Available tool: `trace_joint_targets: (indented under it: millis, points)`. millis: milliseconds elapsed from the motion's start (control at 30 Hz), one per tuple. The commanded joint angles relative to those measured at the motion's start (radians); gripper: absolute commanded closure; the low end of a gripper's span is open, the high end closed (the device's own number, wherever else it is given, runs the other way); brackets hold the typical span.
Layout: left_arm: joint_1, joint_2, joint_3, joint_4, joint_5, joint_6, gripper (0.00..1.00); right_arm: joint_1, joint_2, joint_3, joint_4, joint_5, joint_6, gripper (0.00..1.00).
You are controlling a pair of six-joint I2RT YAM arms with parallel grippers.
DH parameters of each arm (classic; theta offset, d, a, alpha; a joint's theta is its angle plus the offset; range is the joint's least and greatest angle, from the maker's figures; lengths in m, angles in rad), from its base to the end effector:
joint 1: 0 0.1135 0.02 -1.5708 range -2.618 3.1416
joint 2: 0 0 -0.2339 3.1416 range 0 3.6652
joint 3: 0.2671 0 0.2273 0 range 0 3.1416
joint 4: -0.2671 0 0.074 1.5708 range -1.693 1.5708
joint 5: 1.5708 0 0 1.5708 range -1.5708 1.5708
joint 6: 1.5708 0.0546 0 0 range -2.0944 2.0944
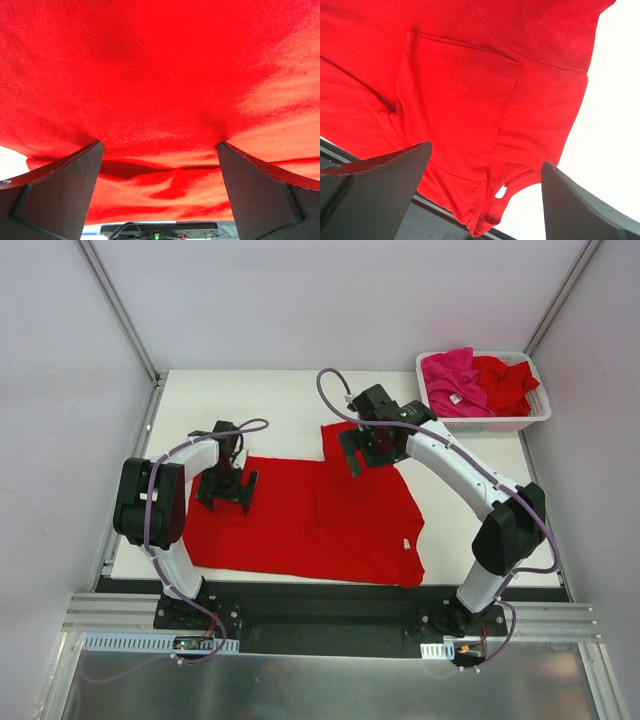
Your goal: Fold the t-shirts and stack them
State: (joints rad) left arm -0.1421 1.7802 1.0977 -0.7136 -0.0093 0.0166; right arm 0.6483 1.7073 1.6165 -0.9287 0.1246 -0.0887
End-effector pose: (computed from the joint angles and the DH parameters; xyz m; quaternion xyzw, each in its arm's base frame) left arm 0.2960 -0.0418 0.1239 0.0786 0.9931 -0.0009 0.0874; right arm 0.2773 0.2015 0.2759 -0.3301 0.9020 0.0174 0.2776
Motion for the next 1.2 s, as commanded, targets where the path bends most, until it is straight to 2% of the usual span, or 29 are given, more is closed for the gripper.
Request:
trace_joint_targets:
  millis: [0, 100, 300, 500, 533, 700, 867, 1167]
  points:
    - [0.015, 0.051, -0.021, -0.03, -0.077, 0.006, 0.01, -0.012, 0.02, 0.071, -0.05, 0.01, -0.016, 0.04]
    - [0.013, 0.027, 0.002, -0.052, -0.081, -0.01, 0.01, -0.021, 0.038, 0.092, -0.048, 0.029, -0.013, 0.04]
    - [-0.027, -0.1, 0.181, -0.204, -0.13, -0.082, 0.0, -0.035, 0.1, 0.146, -0.015, 0.083, 0.003, 0.04]
    - [-0.028, -0.254, 0.295, -0.173, 0.008, -0.214, 0.01, -0.107, 0.274, 0.255, 0.028, -0.022, 0.046, 0.04]
    - [-0.028, -0.258, 0.297, -0.158, 0.081, -0.213, 0.01, -0.127, 0.299, 0.304, 0.039, -0.06, 0.047, 0.04]
    - [-0.03, -0.283, 0.288, -0.112, 0.146, -0.225, 0.01, -0.168, 0.524, 0.499, 0.03, -0.17, 0.044, 0.04]
    - [-0.031, -0.312, 0.235, -0.093, 0.229, -0.231, 0.01, -0.188, 0.641, 0.609, 0.08, -0.252, 0.032, 0.04]
    - [-0.033, -0.352, 0.134, -0.084, 0.255, -0.205, 0.01, -0.188, 0.741, 0.622, 0.166, -0.33, 0.035, 0.04]
